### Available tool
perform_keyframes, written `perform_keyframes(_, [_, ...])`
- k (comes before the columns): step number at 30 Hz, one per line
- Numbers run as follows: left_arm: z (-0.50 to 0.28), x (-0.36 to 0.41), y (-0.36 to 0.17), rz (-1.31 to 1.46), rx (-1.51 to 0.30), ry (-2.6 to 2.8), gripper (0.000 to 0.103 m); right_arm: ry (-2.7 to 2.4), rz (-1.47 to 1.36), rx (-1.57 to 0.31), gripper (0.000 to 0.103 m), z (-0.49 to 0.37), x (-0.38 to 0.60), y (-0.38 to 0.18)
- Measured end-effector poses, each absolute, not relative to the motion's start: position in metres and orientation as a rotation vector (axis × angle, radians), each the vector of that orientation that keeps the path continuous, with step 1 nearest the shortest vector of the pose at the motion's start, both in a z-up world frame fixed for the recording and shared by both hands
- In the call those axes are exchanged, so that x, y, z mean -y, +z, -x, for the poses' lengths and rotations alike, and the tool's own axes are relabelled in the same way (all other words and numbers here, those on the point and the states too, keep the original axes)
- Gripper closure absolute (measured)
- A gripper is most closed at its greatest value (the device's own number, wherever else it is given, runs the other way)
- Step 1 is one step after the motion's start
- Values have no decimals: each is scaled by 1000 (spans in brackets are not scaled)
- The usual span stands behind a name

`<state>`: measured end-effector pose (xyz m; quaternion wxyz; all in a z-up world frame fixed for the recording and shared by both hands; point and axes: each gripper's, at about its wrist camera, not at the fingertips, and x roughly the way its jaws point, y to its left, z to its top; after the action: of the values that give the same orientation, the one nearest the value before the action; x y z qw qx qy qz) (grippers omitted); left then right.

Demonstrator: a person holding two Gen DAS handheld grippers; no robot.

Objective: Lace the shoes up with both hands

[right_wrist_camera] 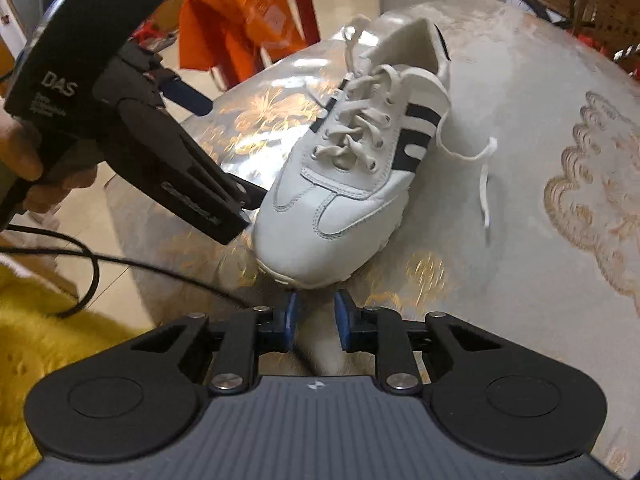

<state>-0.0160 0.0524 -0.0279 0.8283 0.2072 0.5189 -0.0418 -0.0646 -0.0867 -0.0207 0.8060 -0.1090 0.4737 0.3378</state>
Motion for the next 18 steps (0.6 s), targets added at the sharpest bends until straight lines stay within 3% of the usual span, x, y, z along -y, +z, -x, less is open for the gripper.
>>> perform_keyframes(6, [-21,-59,-30,-377,-1112,-57,1,618,194,-997,80,43,76,-21])
perform_keyframes(9, [-20,-68,-24,-300,-1140,-49,1,555,219,-1001,71,43,78,-14])
perform_keyframes(12, [-6,-71,-12,-261,-1160,-9,1,471,251,-989,51,53,90,1])
perform_keyframes(18, [20,-66,8,-102,-1175,-79,1,416,166,-977,46,71,118,20])
